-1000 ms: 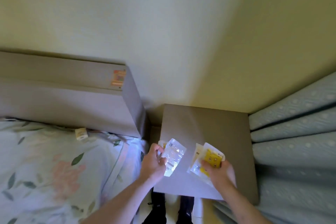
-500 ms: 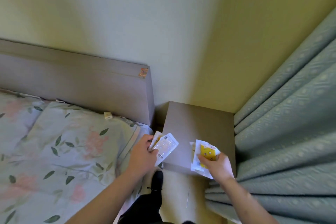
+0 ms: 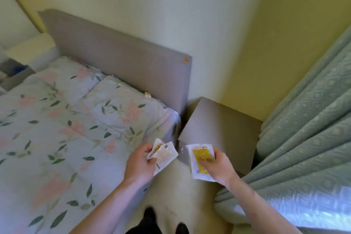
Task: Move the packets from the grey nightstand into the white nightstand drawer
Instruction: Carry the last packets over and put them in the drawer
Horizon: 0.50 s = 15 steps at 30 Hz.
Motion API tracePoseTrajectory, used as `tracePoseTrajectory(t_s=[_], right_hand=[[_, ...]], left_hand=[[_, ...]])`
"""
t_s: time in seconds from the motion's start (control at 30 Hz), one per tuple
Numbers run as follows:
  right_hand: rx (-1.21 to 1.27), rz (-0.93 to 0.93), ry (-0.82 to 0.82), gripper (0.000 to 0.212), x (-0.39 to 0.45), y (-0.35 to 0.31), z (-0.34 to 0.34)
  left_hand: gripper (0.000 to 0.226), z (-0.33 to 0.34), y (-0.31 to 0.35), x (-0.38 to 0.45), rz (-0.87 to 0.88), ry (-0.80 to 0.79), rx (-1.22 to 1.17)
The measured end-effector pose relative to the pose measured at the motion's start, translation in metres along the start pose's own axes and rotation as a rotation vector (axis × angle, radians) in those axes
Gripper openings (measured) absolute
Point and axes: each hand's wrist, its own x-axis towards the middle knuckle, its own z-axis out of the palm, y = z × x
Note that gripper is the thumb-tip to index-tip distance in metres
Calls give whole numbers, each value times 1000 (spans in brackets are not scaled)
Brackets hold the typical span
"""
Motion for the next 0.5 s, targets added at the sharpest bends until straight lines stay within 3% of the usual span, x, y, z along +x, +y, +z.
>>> tracePoseTrajectory(t_s=[0.27, 0.5], right_hand=[[-161, -224, -236, 21, -85, -54, 101], [-267, -425, -443, 23, -204, -98, 267]], left_hand=[[26, -95, -98, -122, -146, 224, -45], [25, -212, -234, -290, -326, 457, -96]])
